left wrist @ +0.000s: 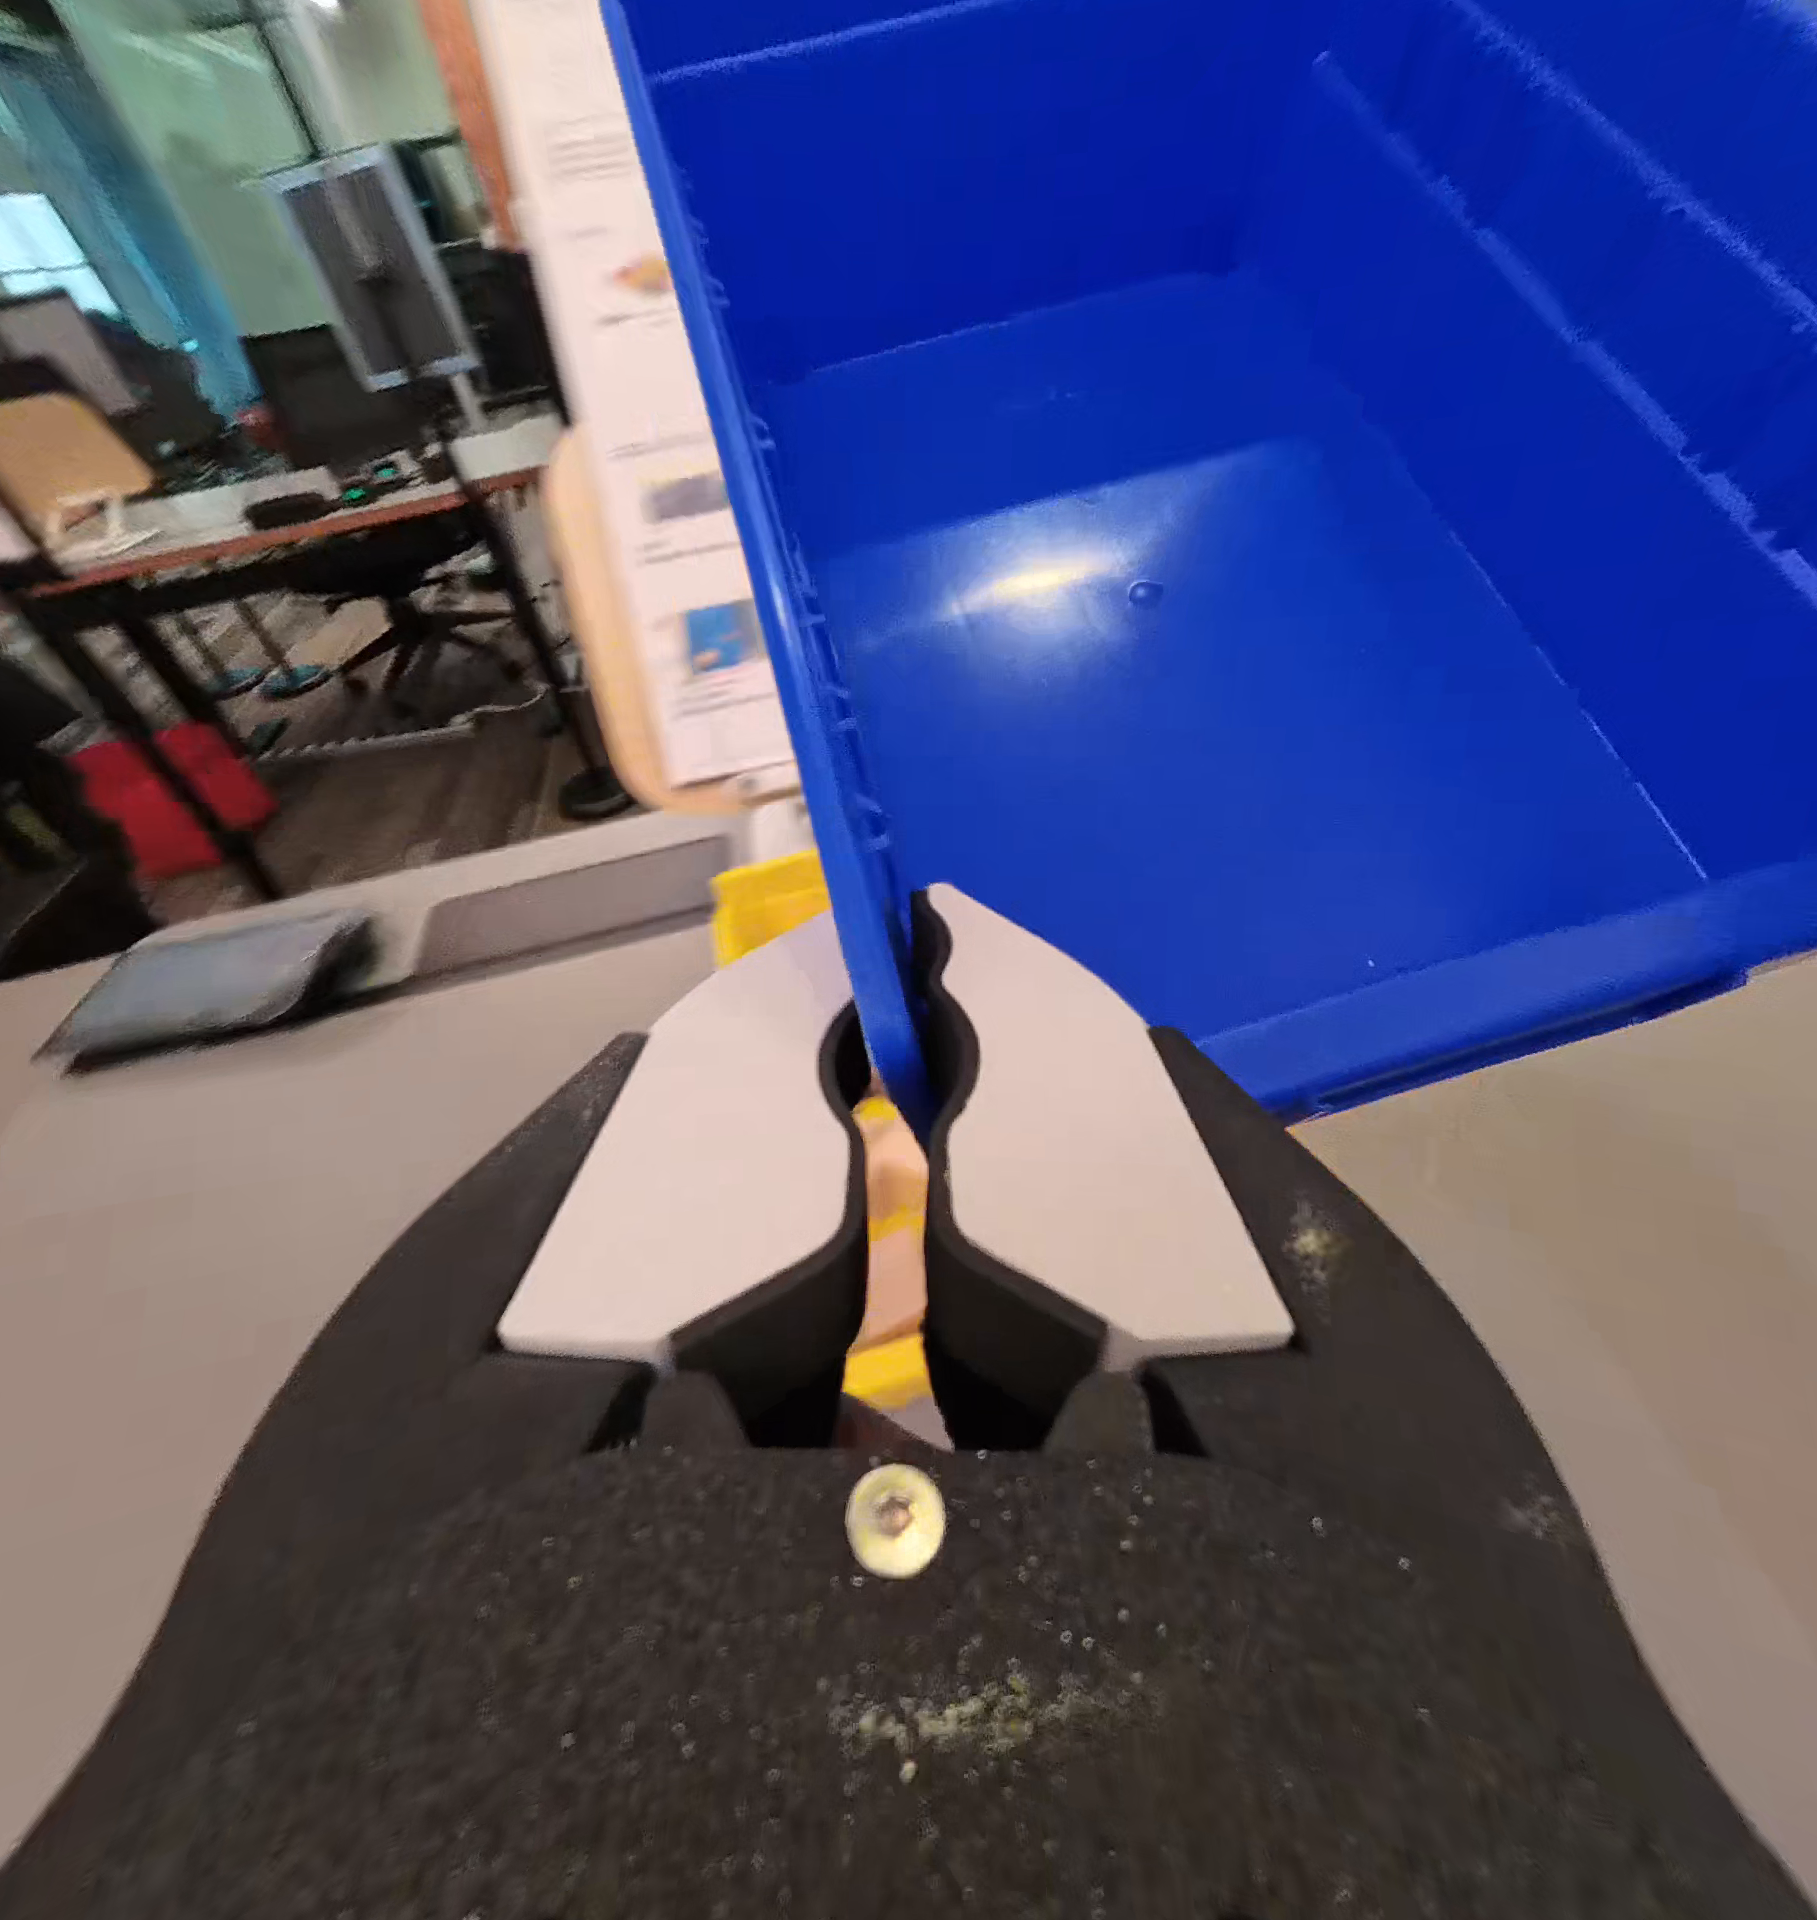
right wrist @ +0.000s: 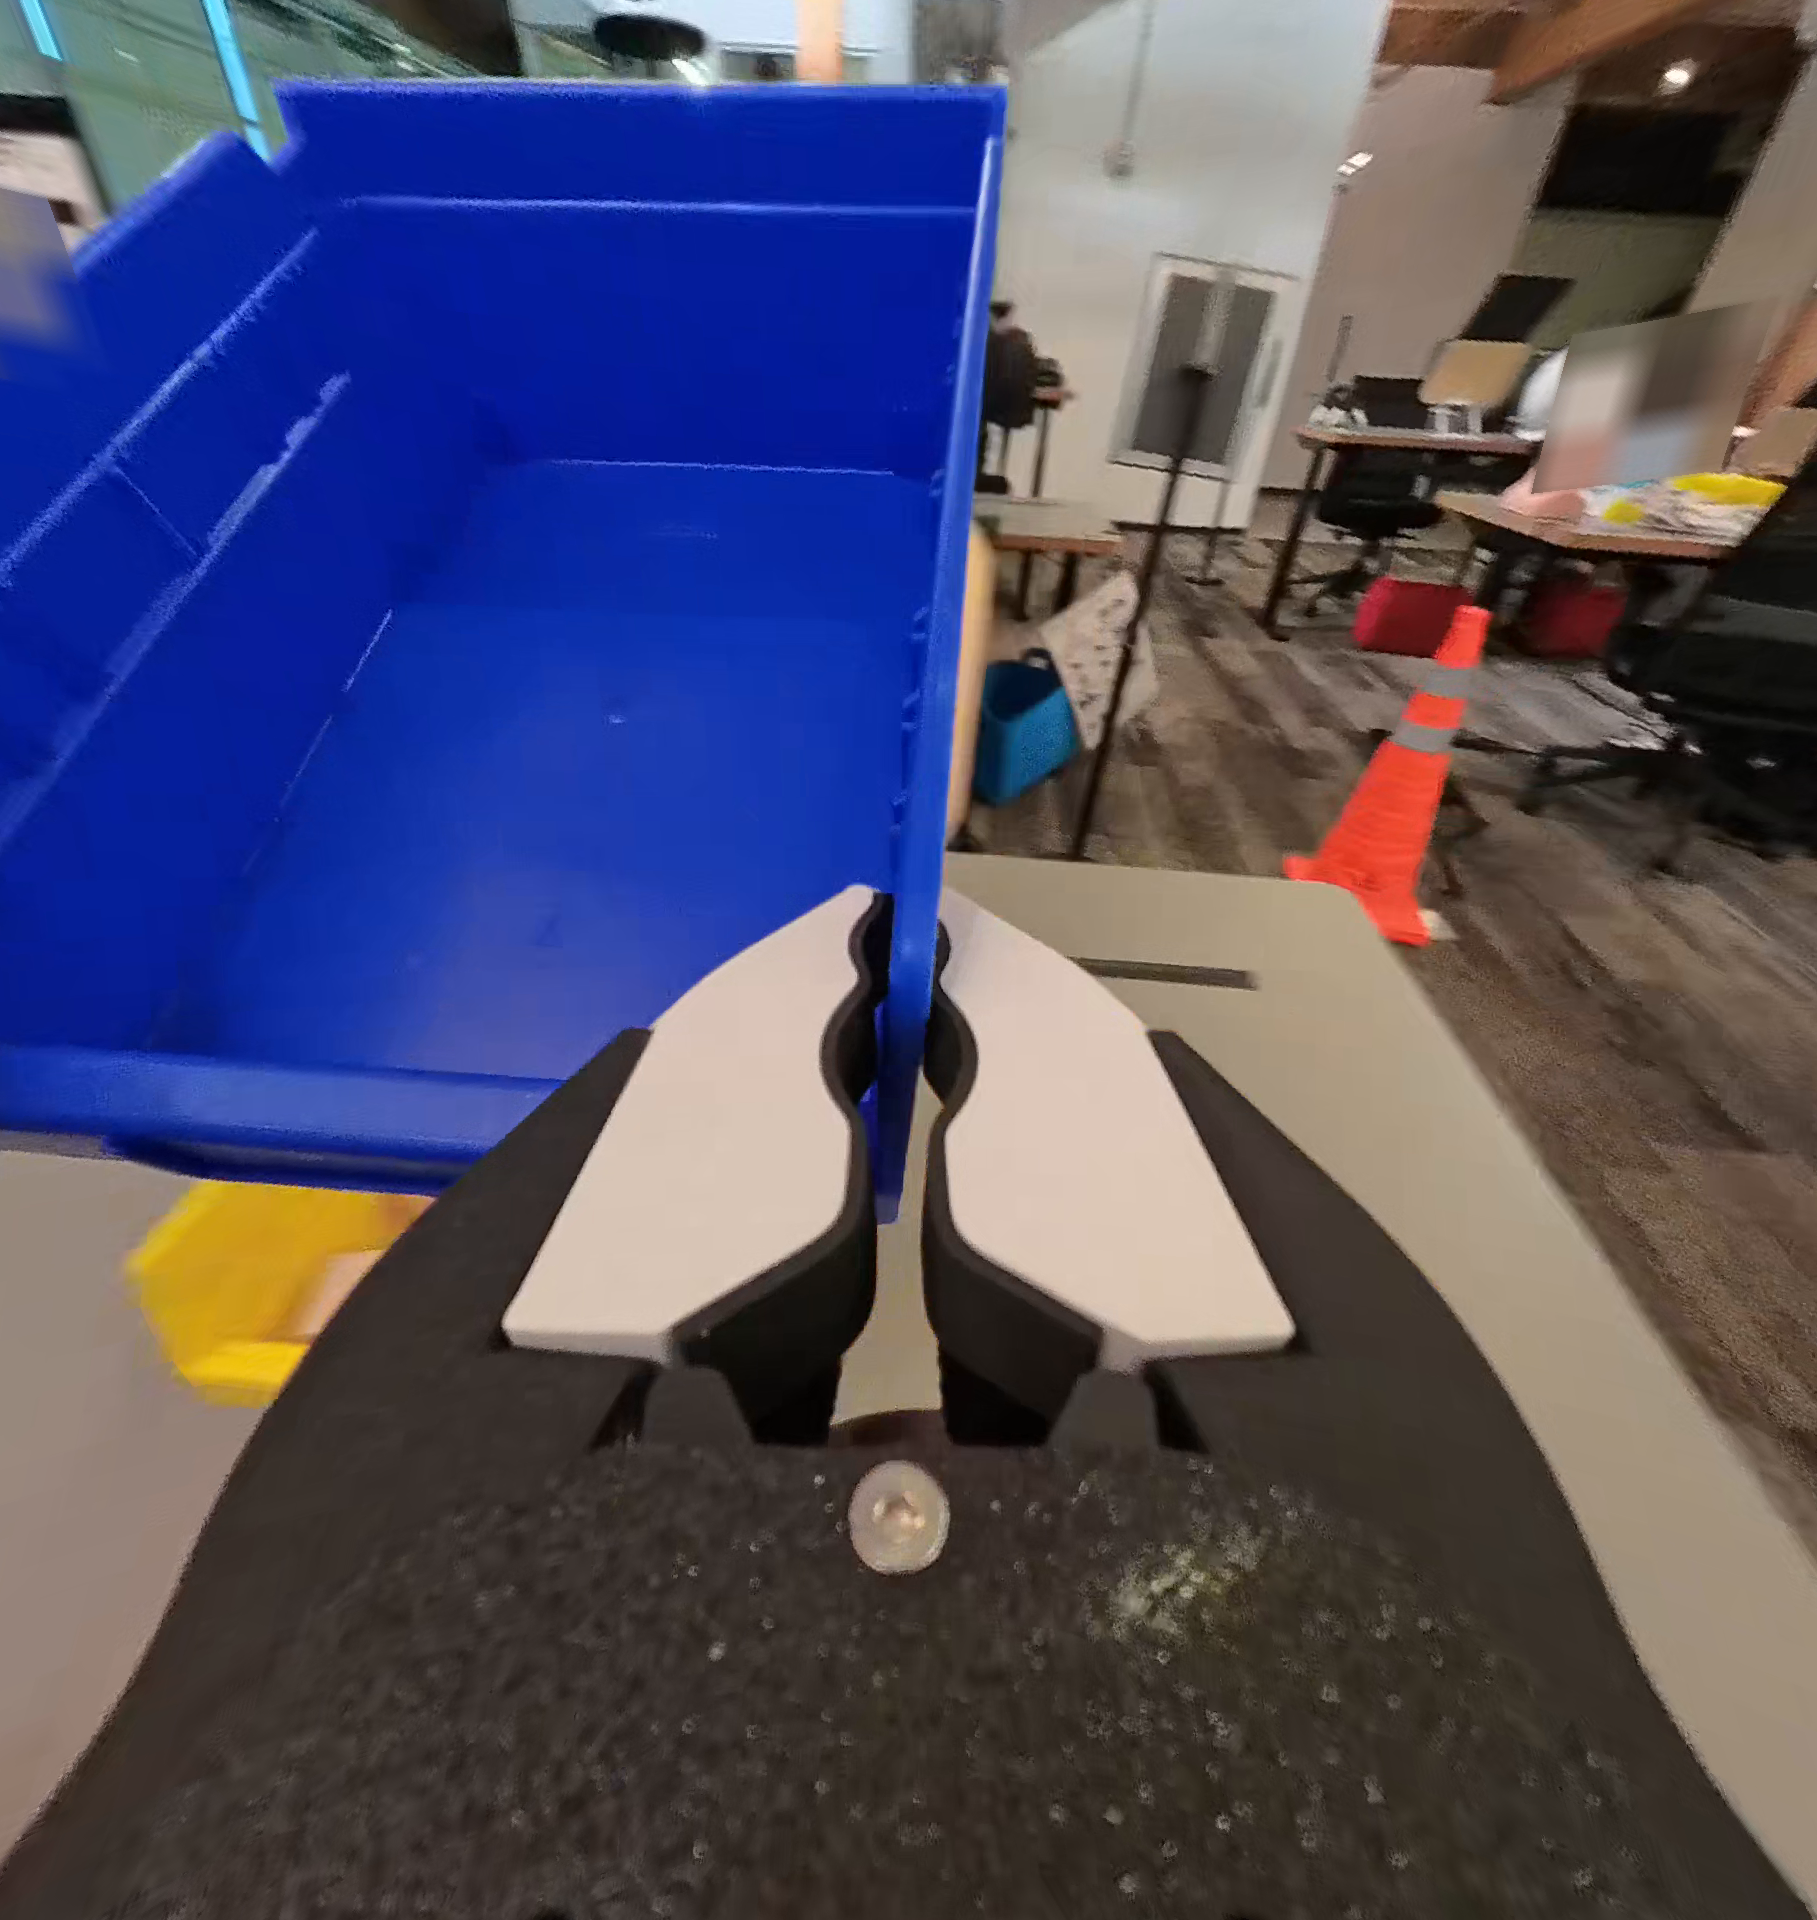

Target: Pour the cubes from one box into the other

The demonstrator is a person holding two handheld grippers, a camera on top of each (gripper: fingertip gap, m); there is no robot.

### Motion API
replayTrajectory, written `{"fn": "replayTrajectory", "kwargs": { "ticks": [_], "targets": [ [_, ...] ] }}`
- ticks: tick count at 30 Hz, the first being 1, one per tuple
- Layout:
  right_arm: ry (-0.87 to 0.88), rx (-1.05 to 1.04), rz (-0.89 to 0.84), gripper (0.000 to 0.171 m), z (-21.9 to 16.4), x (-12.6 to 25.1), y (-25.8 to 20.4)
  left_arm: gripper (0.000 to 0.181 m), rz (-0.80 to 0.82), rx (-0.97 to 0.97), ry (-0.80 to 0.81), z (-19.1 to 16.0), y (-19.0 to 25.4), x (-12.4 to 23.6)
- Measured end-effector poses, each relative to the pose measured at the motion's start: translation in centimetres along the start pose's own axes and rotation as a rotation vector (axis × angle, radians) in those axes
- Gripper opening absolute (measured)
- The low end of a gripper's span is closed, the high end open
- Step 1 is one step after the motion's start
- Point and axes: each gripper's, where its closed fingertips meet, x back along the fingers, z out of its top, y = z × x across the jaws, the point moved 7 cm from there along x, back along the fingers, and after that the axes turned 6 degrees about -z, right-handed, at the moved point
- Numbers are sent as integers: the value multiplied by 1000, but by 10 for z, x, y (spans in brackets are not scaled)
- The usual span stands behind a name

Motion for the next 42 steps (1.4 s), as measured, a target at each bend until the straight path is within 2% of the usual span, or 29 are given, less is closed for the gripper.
{"fn": "replayTrajectory", "kwargs": {
  "ticks": [3, 7, 10, 14, 18, 20, 22, 24, 26, 29, 31, 34, 37, 38, 39, 40, 42],
  "targets": [
    [-48, -16, -58, 3, -32, -13, 98, 5, -79, -24, -26, -5, 90, -54],
    [-278, -154, -91, 3, -117, -48, 207, 7, -176, -9, -175, -63, 199, -127],
    [-342, -117, -107, 3, -176, -56, 252, 8, -189, -11, -251, -106, 251, -159],
    [-449, -137, -99, 3, -233, -56, 274, 9, -227, -22, -347, -146, 280, -176],
    [-388, -279, -67, 8, -236, -54, 279, 14, -262, 21, -361, -149, 282, -172],
    [-333, -244, -124, 20, -219, -42, 282, 39, -312, 9, -347, -131, 270, -150],
    [-209, -167, -140, 34, -182, -23, 272, 44, -388, 27, -247, -102, 239, -114],
    [-105, -73, -132, 35, -144, -8, 245, 49, -394, 73, -179, -78, 184, -80],
    [-95, 28, -32, 35, -121, -5, 196, 50, -334, 105, -141, -70, 117, -54],
    [-159, 41, 214, 41, -121, -12, 92, 50, -111, 90, -157, -101, 16, -32],
    [-192, -26, 362, 48, -138, -19, 20, 52, -27, 136, -232, -137, -28, -30],
    [-321, -37, 318, 57, -172, -44, -46, 57, 52, 175, -291, -179, -61, -43],
    [-409, -48, 258, 61, -198, -71, -83, 59, 6, 223, -400, -209, -66, -73],
    [-452, -28, 241, 56, -206, -77, -91, 56, -11, 246, -426, -215, -67, -82],
    [-493, 4, 210, 36, -213, -81, -97, 37, -53, 293, -417, -217, -67, -87],
    [-484, 69, 99, 10, -215, -85, -94, 15, -69, 343, -392, -215, -69, -89],
    [-476, 78, 56, 3, -212, -84, -98, 7, -46, 302, -396, -214, -76, -90]
  ]
}}
